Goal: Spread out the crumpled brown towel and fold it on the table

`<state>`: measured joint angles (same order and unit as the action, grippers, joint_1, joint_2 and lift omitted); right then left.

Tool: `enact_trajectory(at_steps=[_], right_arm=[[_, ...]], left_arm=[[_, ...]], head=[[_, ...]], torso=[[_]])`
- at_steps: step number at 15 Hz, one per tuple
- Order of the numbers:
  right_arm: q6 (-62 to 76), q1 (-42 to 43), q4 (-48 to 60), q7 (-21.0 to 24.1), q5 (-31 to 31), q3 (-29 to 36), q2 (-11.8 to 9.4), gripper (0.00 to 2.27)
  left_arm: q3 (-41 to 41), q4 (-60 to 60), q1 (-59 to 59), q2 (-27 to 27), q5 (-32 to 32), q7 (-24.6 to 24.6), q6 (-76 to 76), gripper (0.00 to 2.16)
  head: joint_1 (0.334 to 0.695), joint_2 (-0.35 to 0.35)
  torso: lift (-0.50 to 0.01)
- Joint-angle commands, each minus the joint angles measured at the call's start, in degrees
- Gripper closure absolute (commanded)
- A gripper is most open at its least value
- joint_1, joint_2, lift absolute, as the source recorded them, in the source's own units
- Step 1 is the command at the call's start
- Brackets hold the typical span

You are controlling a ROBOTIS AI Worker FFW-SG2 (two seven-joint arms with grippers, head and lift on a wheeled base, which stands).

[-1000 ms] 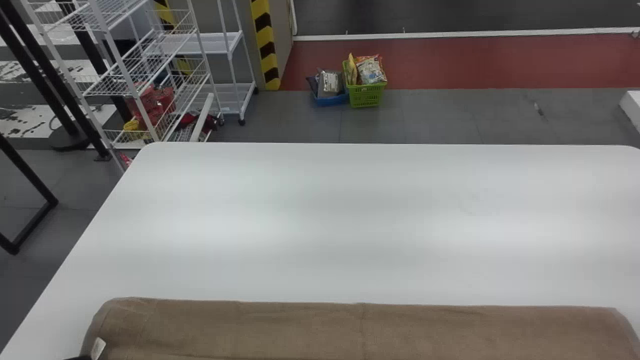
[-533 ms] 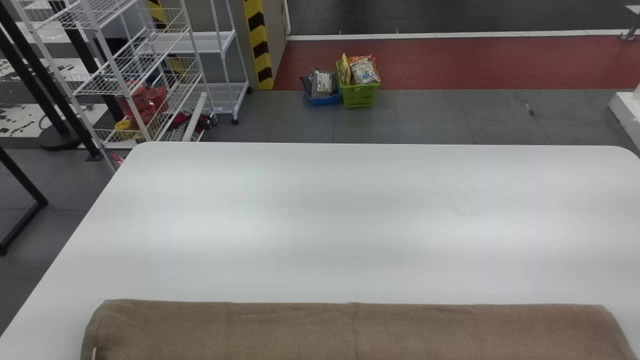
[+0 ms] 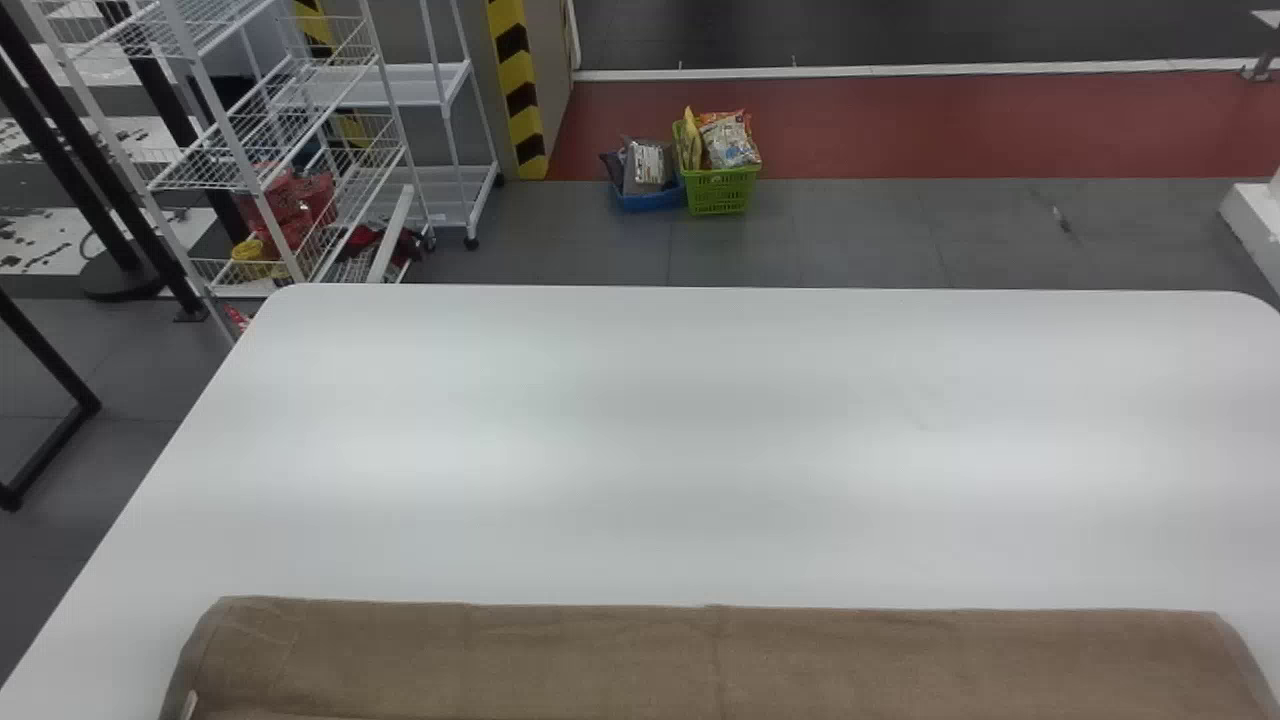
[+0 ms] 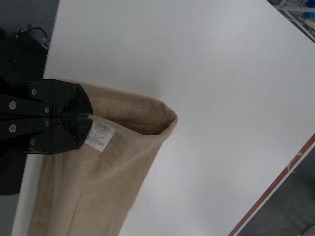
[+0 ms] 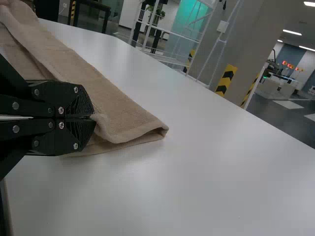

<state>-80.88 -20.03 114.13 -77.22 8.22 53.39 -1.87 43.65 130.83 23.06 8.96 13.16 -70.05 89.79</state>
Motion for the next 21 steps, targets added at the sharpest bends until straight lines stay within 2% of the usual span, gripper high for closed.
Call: enact_trajectory(at_steps=[1, 5, 12, 15, 16, 21], right_arm=[[1.47, 0.0, 0.74, 0.31, -0.66, -0.04, 0.38, 1.44], [2.17, 0.0, 1.01, 0.58, -1.1, -1.36, 0.47, 1.44], [2.87, 0.17, 3.29, 1.9, -2.33, -3.65, 0.99, 1.44], [2.87, 0.17, 4.43, 1.98, -2.77, -4.35, 1.61, 1.44], [2.87, 0.08, 5.14, 1.98, -2.95, -4.35, 1.92, 1.44], [3.22, -0.62, 7.07, 1.98, -3.92, -3.82, 1.92, 1.44]], left_arm=[[-0.59, -0.14, -1.0, 1.33, 1.69, 0.0, 0.24, 1.54], [-3.14, -0.67, -1.53, 2.82, 6.97, -2.63, 0.24, 1.54], [-4.19, -0.67, -2.23, 4.23, 16.9, -13.45, 0.24, 1.54], [-5.07, -0.93, -2.23, 4.67, 19.01, -14.06, 0.24, 1.54], [-5.6, -1.37, -2.23, 4.67, 19.97, -14.41, 0.24, 1.47], [-6.21, -2.16, -0.29, 4.23, 23.05, -15.55, 0.24, 1.39]], head=[[0.695, 0.111], [0.695, 0.131], [0.695, 0.155], [0.695, 0.183], [0.695, 0.191], [0.695, 0.203]], torso=[[-0.127], [-0.127], [-0.127], [-0.127], [-0.127], [-0.127]])
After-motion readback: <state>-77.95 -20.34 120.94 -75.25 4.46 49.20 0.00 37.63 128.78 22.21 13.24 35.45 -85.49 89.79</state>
